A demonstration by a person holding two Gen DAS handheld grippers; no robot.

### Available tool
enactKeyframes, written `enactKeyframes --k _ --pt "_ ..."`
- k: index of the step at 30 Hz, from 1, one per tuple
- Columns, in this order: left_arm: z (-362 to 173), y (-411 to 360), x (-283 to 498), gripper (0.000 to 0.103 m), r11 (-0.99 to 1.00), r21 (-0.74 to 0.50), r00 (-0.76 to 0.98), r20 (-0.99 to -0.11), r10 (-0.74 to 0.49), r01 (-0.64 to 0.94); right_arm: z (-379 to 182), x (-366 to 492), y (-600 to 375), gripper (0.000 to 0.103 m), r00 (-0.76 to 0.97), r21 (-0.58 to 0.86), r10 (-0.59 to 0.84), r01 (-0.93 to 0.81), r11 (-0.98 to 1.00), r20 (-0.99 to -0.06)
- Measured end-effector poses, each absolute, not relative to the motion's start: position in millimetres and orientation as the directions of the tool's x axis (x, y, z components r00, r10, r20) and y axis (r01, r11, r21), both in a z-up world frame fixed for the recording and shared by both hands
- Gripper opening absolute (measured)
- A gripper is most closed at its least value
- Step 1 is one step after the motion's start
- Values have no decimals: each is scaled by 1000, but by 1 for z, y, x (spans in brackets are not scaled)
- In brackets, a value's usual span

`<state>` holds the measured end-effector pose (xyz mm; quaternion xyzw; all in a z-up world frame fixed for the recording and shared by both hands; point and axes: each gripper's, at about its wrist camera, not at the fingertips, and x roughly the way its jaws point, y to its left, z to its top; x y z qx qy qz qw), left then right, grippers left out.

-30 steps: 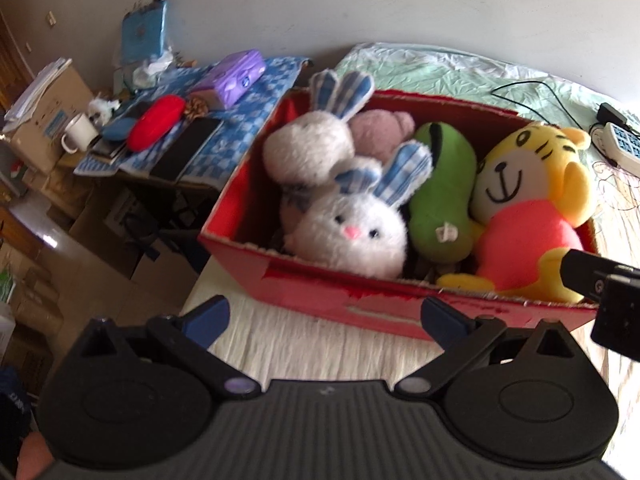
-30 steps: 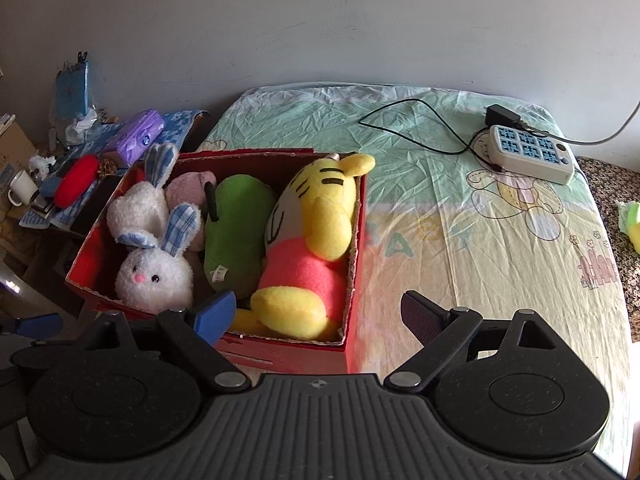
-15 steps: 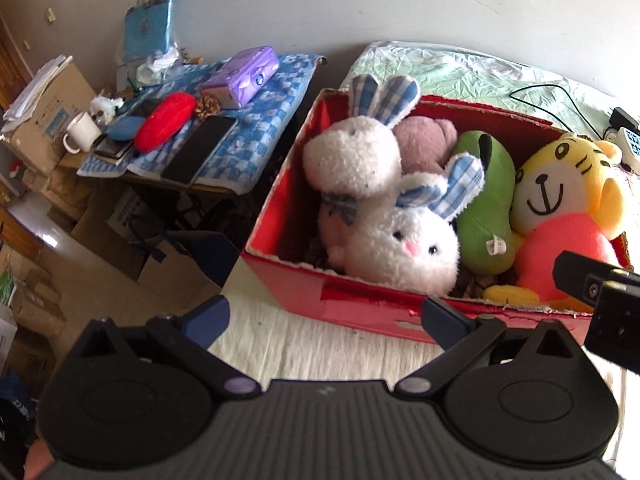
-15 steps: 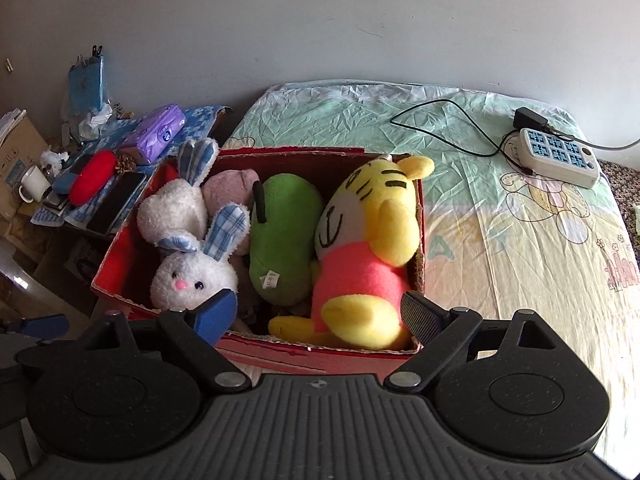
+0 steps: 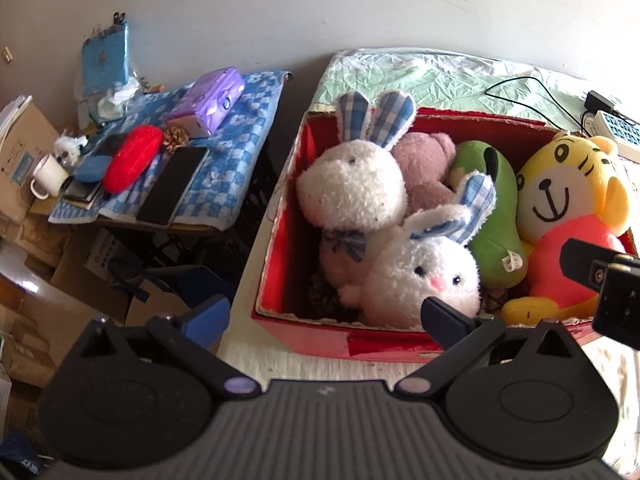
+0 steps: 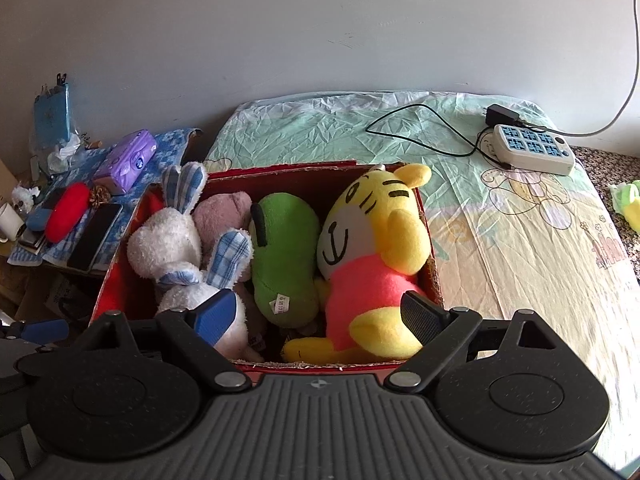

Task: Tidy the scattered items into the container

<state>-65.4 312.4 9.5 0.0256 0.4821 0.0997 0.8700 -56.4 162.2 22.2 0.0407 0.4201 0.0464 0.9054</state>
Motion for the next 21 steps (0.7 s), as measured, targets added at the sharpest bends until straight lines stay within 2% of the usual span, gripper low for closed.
enactKeyframes --k 11,21 --pt "6 338 -56 101 988 86 507 -850 139 -128 15 -64 173 89 612 95 71 7 995 -788" --pt "13 346 -41 101 990 62 503 -856 118 -126 23 -55 183 88 562 127 114 -15 992 -819"
